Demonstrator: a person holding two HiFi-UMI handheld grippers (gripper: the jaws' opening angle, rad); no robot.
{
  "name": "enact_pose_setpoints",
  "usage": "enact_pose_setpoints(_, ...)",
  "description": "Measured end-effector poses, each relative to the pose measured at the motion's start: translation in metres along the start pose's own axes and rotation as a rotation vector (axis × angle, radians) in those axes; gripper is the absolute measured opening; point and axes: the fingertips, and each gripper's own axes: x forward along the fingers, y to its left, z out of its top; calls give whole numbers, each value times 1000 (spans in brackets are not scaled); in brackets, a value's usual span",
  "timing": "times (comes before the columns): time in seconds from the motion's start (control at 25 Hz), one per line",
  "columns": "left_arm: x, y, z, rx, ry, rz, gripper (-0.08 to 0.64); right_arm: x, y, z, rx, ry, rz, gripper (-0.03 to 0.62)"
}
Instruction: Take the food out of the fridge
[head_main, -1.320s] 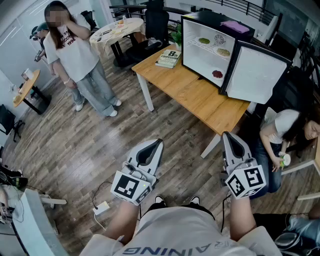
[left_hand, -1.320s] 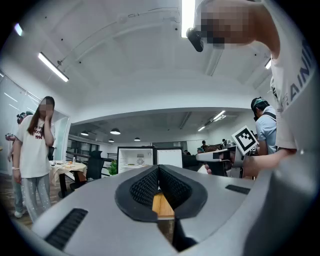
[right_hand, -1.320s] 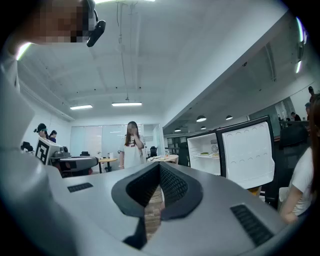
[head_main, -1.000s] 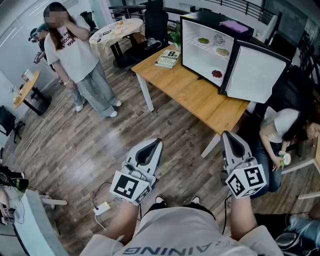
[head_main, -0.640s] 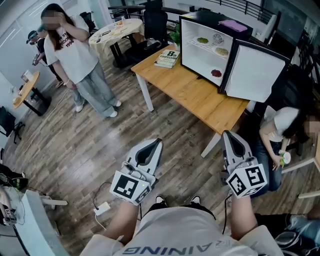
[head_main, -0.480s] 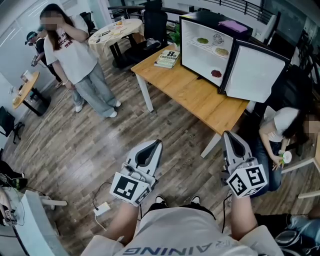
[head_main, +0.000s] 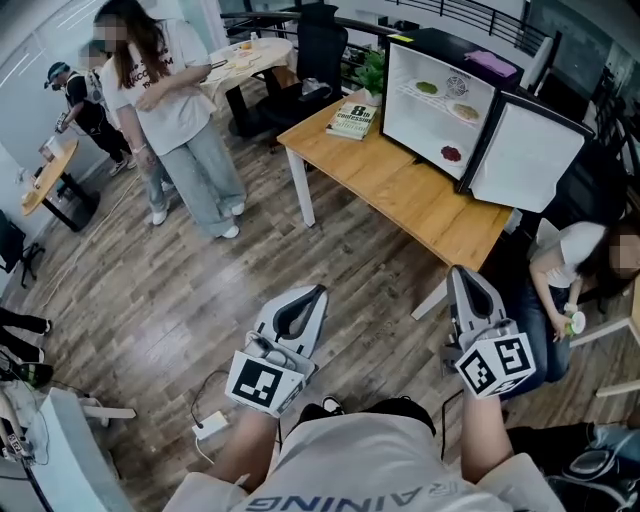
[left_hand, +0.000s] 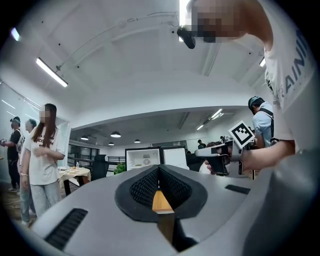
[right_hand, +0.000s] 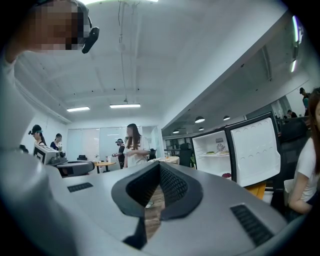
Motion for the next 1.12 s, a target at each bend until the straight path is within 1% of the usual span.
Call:
enact_pose_setpoints(0.12, -6, 17, -7, -19, -3, -9, 9, 12, 20, -8, -11, 15, 6, 19)
enact_pose_setpoints(0.2, -6, 24, -10, -31, -5, -22, 9, 18, 24, -10, -21, 25, -2, 19)
enact_pose_setpoints(0.4, -2, 44, -18, -55, 7, -23, 9, 38, 22, -12, -11, 33, -18, 20)
enact_pose_setpoints(0.6, 19, 67, -25, -54, 15, -6, 9, 74, 15, -21, 3, 43, 16, 19)
enact_pose_setpoints(0.68, 32, 76, -26, -51, 14, 0, 9, 88, 7, -22, 3, 43, 24, 20)
enact_pose_setpoints(0.84, 67, 91, -28, -45, 22, 2, 9, 117, -24, -17, 14, 38, 14, 20)
enact_pose_setpoints(1.12, 153, 110, -31, -51, 42, 6, 9, 170, -95, -8, 38, 50, 14, 18)
